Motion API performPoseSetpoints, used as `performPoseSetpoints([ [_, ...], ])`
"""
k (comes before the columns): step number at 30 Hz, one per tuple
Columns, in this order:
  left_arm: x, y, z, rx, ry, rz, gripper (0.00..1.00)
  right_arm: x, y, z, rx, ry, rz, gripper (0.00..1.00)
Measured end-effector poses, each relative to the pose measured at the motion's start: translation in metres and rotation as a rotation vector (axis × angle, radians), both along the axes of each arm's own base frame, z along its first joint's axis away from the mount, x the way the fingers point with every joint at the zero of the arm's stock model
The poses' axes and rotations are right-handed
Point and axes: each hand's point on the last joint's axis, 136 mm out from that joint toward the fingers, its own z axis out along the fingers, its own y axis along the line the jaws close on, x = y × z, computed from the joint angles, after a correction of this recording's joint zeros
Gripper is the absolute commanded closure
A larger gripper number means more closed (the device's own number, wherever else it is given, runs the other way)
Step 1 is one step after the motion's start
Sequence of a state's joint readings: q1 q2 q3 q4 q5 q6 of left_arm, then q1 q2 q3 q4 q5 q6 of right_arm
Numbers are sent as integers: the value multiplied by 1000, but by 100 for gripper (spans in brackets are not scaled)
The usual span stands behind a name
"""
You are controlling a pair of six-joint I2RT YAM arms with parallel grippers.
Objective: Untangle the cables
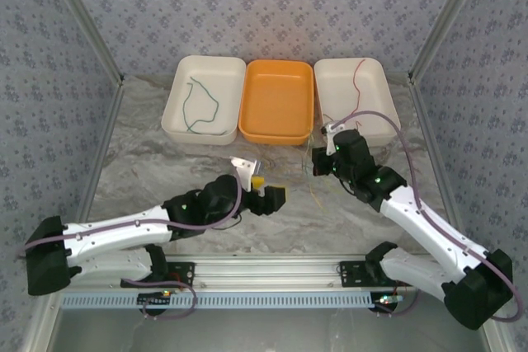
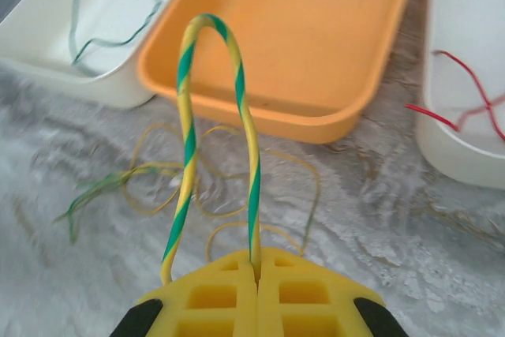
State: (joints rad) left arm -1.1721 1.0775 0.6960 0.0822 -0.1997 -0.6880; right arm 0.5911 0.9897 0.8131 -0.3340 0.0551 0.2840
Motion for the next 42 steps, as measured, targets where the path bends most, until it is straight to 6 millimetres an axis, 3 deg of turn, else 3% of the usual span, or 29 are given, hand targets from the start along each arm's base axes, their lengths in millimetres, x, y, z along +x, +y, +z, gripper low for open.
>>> performPoseSetpoints([
  [4,5,-21,-3,37,1,-51,11,-18,16,1,-57,-14,121,100],
  [8,11,-36,-19,97,-3,-66,14,-26,27,3,-74,-26,188,100],
  [14,22,-41,-36,141,-11,-55,30,-35,37,8,-68,-39,241,100],
  [17,29,-49,-38,150,-14,-56,49,-37,37,11,-61,-45,247,100],
  [19,33,-55,-38,154,-16,-51,72,-38,37,13,-56,-53,247,100],
  [21,37,-54,-38,158,-24,-33,88,-38,36,16,-51,-61,246,100],
  [23,42,-51,-37,159,-30,-13,100,-40,35,20,-44,-73,245,100],
  [27,50,-33,-24,153,-42,26,100,-38,28,27,-71,-119,230,100],
  [35,35,6,31,237,-89,-55,100,-12,3,20,-339,-274,128,100],
  [42,40,61,21,432,-51,-47,100,21,13,33,-735,-520,180,100],
])
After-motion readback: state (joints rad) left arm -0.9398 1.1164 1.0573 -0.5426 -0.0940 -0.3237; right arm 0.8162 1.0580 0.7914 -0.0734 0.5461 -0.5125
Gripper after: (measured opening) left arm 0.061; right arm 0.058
